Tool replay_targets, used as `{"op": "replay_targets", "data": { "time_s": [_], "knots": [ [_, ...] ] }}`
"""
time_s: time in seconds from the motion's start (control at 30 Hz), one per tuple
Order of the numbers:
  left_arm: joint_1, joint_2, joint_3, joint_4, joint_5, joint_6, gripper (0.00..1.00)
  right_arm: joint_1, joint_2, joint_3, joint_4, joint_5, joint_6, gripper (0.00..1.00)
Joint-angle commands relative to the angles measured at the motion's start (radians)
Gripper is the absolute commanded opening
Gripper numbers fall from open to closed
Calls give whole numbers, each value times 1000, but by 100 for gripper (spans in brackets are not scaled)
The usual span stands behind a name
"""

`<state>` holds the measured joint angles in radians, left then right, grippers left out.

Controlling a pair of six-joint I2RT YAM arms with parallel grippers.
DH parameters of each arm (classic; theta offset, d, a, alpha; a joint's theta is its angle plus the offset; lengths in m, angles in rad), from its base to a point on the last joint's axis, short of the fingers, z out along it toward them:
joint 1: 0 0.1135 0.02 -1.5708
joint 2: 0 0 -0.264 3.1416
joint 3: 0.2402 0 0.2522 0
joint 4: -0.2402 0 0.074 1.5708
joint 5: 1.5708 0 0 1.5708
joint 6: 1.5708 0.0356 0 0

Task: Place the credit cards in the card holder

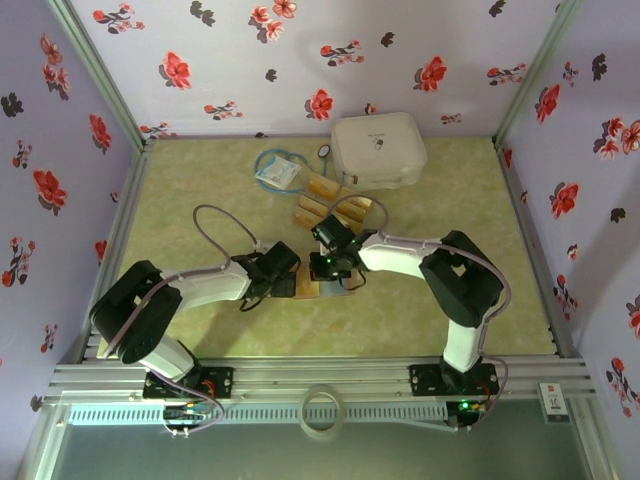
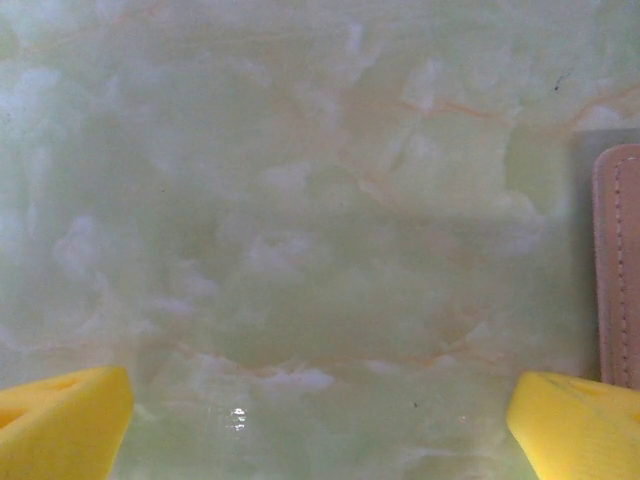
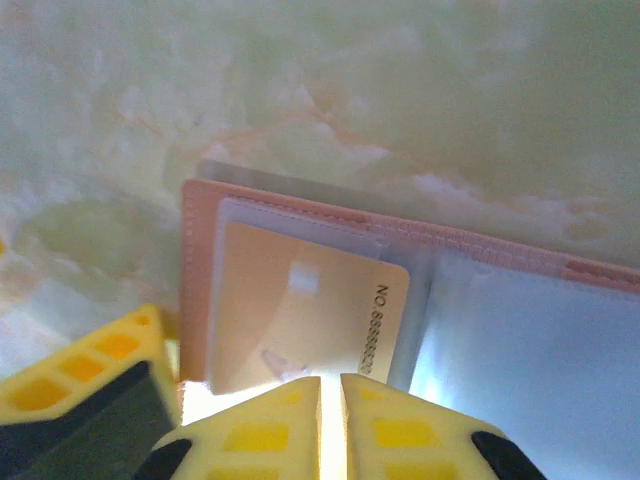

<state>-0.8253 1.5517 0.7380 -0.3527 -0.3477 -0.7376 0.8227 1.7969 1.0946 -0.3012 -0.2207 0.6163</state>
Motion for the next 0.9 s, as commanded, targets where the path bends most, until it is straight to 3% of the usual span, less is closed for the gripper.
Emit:
{"op": "replay_targets", "data": {
  "time_s": [0.0,0.33,0.5,0.53,0.57,0.6,0.77,0.8,0.87],
  "knots": [
    [6,16,-2,21,13,9,100,-3,-93,56,-105,70,-57,29],
    [8,-121,5,-63,-30,9,100,-96,-235,77,-250,213,-181,64],
    [8,-186,22,-83,-42,24,100,-178,-344,15,-179,289,-136,68],
    [7,-197,28,-84,-40,25,100,-192,-366,0,-174,344,-92,75],
    [8,-208,32,-85,-43,26,100,-209,-384,-12,-179,366,-80,96],
    [7,-216,36,-85,-42,25,100,-229,-396,-21,-180,348,-82,99],
    [3,-225,61,-63,-17,62,100,-280,-442,-121,-80,189,-113,99],
    [0,-217,69,-62,-10,72,100,-280,-440,-128,-77,167,-117,97],
    [-8,-185,93,-73,-10,73,100,-280,-427,-149,-52,90,-119,83]
  ]
}}
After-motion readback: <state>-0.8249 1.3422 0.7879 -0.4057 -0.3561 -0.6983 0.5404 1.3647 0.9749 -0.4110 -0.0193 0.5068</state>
